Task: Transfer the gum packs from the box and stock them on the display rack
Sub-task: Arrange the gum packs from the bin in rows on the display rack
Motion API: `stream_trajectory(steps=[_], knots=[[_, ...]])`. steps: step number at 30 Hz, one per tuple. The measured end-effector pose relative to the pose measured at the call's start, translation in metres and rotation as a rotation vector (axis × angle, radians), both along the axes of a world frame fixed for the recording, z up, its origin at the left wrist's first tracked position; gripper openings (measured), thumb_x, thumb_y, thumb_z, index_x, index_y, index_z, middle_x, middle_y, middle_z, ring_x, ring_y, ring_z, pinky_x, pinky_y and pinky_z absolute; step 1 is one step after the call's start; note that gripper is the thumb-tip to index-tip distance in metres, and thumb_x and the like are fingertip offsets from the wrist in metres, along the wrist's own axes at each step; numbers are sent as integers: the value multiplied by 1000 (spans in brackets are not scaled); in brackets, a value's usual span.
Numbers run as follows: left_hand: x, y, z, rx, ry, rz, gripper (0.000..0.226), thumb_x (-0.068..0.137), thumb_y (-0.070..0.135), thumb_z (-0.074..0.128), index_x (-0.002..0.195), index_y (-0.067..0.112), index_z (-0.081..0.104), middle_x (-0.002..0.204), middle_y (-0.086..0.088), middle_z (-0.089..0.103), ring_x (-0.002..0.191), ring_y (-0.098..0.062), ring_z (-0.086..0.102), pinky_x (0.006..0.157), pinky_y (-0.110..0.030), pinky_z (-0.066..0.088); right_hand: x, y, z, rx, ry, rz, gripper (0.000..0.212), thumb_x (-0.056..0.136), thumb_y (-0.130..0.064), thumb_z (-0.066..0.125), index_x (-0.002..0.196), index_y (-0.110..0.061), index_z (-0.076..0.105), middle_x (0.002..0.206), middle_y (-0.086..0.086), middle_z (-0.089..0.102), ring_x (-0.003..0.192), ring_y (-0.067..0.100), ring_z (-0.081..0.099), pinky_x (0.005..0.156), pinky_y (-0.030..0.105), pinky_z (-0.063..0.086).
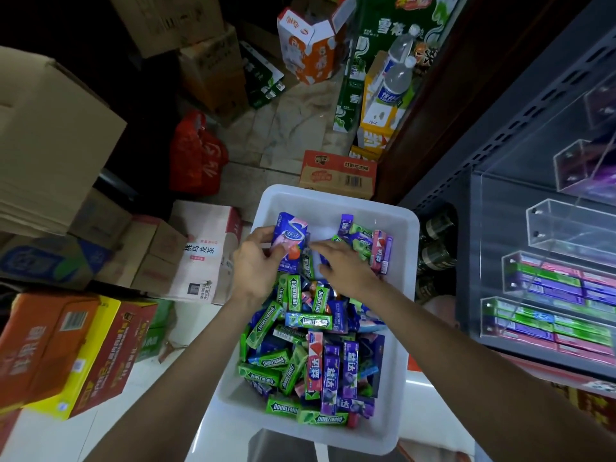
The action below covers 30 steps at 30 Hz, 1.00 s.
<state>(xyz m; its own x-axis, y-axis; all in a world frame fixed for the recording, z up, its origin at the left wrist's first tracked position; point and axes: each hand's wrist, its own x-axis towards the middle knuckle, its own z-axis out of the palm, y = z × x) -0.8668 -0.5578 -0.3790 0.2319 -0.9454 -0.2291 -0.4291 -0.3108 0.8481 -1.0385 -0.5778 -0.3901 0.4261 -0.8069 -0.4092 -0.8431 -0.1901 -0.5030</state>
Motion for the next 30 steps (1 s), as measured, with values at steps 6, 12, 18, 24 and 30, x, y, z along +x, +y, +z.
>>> stream_trajectory(steps=[6, 12, 18, 24, 30], knots=[[3, 0, -4, 24, -26, -23, 32, 86, 22, 67, 117, 14, 61, 106, 4, 68, 89, -11, 62, 81, -30, 53, -3, -18, -13, -78, 282, 108, 56, 98, -24, 44, 148, -14, 21, 154, 2, 23, 142, 20, 18, 115, 29, 12], [4, 0, -3, 27, -29, -23, 33, 85, 24, 69, 116, 14, 62, 108, 4, 67, 92, -9, 61, 82, -26, 51, 4, -21, -19, -129, 336, 131, 57, 93, -27, 53, 143, -12, 31, 141, 6, 35, 132, 24, 28, 109, 30, 25], [4, 0, 2, 35, 5, -12, 34, 85, 22, 69, 116, 12, 61, 99, 10, 62, 91, -9, 59, 82, -25, 49, 5, -25, -14, -159, 319, 117, 47, 89, -24, 60, 130, -10, 43, 129, 8, 40, 123, 25, 33, 102, 33, 33], [3, 0, 6, 71, 86, 0, 34, 86, 17, 67, 119, 11, 60, 101, 6, 64, 91, -11, 60, 83, -29, 51, -2, -19, 3, -223, 174, -30, 27, 84, -18, 66, 103, -13, 48, 106, 7, 56, 103, 26, 50, 76, 32, 36], [10, 8, 24, 106, 251, 28, 33, 89, 9, 62, 122, 12, 57, 100, 0, 66, 77, -2, 62, 72, -25, 53, -11, -16, 48, -279, -212, -406, 26, 84, -10, 67, 110, -8, 64, 107, 12, 58, 97, 26, 59, 83, 30, 46]])
